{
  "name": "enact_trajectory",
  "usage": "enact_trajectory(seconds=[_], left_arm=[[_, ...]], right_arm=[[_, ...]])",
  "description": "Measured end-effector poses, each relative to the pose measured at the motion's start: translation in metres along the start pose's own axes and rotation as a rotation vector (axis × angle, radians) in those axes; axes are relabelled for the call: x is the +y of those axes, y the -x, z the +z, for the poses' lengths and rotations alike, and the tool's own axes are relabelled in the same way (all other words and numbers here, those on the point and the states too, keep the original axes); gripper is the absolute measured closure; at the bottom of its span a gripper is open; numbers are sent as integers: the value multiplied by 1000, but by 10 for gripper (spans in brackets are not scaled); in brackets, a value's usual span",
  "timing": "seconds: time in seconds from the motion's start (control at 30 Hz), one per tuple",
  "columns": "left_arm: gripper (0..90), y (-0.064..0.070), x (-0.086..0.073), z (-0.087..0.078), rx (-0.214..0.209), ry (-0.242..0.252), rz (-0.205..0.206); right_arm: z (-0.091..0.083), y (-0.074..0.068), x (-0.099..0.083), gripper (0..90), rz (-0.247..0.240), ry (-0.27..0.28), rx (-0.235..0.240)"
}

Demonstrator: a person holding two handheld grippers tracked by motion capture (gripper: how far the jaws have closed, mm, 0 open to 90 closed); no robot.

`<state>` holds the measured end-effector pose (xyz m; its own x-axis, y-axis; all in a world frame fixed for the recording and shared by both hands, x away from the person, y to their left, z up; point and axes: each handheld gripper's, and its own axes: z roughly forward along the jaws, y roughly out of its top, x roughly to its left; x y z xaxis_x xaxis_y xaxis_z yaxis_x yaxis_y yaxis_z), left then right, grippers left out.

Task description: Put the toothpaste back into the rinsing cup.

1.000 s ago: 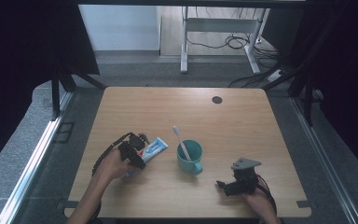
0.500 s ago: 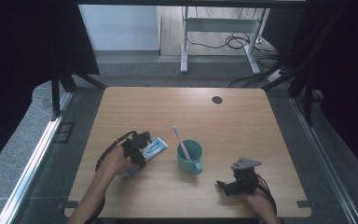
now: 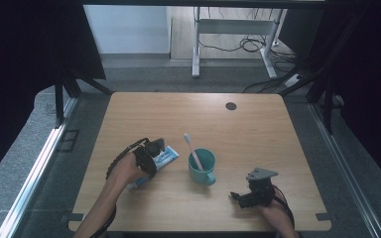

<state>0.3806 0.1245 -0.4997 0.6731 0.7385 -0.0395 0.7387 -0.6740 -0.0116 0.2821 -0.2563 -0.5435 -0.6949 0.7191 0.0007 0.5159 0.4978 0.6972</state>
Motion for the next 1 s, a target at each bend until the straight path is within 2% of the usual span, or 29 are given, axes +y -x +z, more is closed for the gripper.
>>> enact_trajectory(seconds=[0.13, 0.37, 0.5, 0.8, 0.93, 1.0], left_arm=[[658, -1, -1, -3, -11, 5, -7], [711, -4, -5, -6, -27, 27, 3], [721, -7, -9, -6, -53, 59, -6], [730, -10, -13, -9, -58, 87, -8], [731, -10, -15, -14, -65, 120, -11], [732, -11, -17, -19, -73, 151, -9]], right_arm=[[0, 0, 0, 0, 0, 0, 0], [0, 0, 0, 0, 0, -1, 0], [0, 0, 0, 0, 0, 0, 0], [0, 0, 0, 0, 0, 0, 0], [0, 0, 0, 0, 0, 0, 0], [0, 0, 0, 0, 0, 0, 0]])
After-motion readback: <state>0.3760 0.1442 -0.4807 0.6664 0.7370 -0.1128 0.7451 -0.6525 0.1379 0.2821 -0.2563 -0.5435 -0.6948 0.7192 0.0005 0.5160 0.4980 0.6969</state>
